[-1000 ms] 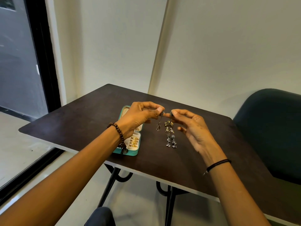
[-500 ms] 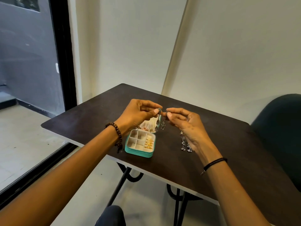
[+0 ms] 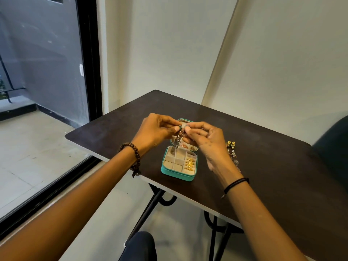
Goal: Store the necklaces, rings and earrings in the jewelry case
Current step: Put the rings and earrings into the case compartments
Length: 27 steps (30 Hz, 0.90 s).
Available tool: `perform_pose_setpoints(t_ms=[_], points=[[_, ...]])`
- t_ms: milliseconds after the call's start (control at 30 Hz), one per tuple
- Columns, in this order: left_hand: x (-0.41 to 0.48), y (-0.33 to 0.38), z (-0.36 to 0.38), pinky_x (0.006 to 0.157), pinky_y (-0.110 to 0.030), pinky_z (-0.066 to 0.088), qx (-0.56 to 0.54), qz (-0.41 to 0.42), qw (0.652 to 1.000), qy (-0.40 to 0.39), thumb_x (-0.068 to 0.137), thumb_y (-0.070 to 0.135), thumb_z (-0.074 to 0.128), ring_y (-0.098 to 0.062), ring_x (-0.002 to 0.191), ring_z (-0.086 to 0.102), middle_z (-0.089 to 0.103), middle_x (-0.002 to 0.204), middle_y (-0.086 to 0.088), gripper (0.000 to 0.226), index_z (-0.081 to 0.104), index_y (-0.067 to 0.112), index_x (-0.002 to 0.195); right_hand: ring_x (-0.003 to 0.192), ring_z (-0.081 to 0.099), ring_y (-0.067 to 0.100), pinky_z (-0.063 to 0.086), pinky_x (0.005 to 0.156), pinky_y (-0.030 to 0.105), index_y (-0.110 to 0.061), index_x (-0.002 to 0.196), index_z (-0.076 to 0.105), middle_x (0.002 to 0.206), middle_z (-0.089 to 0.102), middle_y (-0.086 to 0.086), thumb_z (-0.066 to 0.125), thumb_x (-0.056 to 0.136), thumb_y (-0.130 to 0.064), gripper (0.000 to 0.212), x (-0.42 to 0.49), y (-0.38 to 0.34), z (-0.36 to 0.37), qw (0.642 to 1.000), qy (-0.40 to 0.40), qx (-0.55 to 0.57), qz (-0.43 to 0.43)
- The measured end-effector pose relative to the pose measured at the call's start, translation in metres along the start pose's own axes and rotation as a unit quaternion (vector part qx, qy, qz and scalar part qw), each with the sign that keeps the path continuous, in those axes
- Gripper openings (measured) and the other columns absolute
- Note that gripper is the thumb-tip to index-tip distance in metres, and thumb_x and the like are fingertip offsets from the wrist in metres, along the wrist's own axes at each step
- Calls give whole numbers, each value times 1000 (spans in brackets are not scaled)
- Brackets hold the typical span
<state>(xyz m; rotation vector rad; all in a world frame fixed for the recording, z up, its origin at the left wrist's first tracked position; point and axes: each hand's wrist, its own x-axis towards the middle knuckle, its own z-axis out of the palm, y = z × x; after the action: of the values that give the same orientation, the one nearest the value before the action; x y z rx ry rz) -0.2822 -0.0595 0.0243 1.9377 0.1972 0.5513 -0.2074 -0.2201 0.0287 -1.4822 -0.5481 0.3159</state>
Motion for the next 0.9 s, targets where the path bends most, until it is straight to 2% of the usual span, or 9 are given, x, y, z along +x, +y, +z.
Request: perform_pose_setpoints(t_ms=[200,400,533,733,833,900], points=[[-3,-13,-5,66,-12,55,0,-13,1000,10,88,15,70,1,82,70,75,93,3,21,73,14,109,91,76,24,61,75,29,-7,109,72,98,78,11,74,89,-9,20,0,10,11,1000,-3,3,15],[-9,-21,-5,67,-14,55,-11,-28,1000,-3,88,13,70,-2,83,71,75,94,2,19,73,13,107,90,76,21,61,72,26,-10,100,72,97,78,10,75,88,-8,13,-6,18,14,1000,1,4,25],[-12,-24,-4,69,-18,58,-16,-39,999,-13,88,12,69,-7,87,72,75,95,1,18,73,13,105,91,76,21,61,73,26,-9,103,71,97,78,10,75,88,-7,16,-7,22,12,999,-2,7,34],[-17,-29,-2,67,-17,58,-6,-52,998,-23,89,13,69,-6,88,71,74,98,1,15,72,14,103,93,76,23,62,76,29,-6,107,70,100,78,10,72,90,-7,18,-9,32,9,999,-12,-2,45],[-21,-31,-2,66,-14,56,0,-60,998,-24,89,13,68,-5,91,69,73,101,4,15,73,16,103,97,75,21,62,81,33,-9,109,71,103,77,8,71,92,-10,17,-8,37,8,999,-26,-24,39],[-23,-32,-2,63,-10,54,23,-60,998,-22,89,15,69,0,89,65,71,99,9,16,74,18,103,101,73,15,61,86,33,-16,106,75,108,76,2,72,91,-13,15,-6,41,8,996,-21,-85,18]])
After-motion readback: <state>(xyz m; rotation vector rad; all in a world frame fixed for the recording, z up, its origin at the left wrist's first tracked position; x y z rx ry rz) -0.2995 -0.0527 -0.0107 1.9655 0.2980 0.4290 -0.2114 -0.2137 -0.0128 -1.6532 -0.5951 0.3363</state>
